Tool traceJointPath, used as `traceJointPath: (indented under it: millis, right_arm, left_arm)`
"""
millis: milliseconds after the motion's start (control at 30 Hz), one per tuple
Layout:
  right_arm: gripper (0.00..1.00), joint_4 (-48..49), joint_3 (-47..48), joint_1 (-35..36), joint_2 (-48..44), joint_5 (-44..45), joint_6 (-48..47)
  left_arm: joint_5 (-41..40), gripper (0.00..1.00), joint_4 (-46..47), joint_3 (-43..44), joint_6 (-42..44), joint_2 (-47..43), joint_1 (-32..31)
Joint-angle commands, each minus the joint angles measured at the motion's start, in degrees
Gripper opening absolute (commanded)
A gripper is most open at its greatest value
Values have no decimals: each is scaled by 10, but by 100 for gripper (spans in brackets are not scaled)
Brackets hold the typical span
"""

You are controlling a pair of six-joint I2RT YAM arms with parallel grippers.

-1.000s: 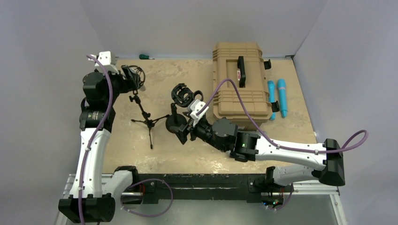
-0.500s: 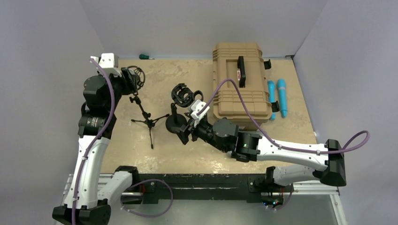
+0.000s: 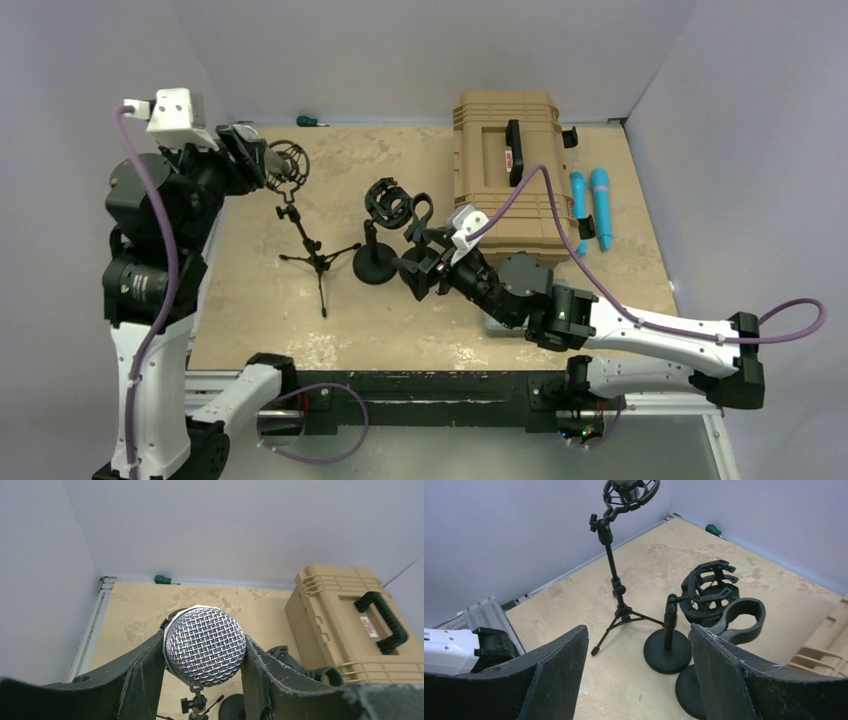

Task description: Remove the microphone from the stand

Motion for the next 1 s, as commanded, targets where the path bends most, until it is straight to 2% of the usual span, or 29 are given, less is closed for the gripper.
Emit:
traceJointPath:
  millis: [0,167,333,367,500,633,767,967]
  right_arm:
    - [73,-16,-2,-3,-39,35,-12]
    - [73,-35,-1,-4,-80,37,-5]
    - [76,-71,27,-4,-111,1,12]
    - [76,-79,38,-4,-112,-14,14]
    - [78,-132,100,-4,-98,-92,13]
    - [80,-169,143,-4,-66,-284,-13]
    - [80,-176,149,-4,-27,-287,0]
    - [80,-129,114,-4,26,-303,21]
  left_arm:
    - [6,0,-47,86,-36,-22,-3]
    - [69,0,-68,150,-89,-52,-3]
    - [231,0,-29,137,-167,-87,-3]
    - [285,0,-21,118,-189,-90,-3]
    - [408,0,45,0,-274,-126,-3]
    - [488,0,122,-137,-351,-164,-3]
    - [548,0,169,-236,-403,-201,-3]
    - [574,0,139,-271,-411,-247,-3]
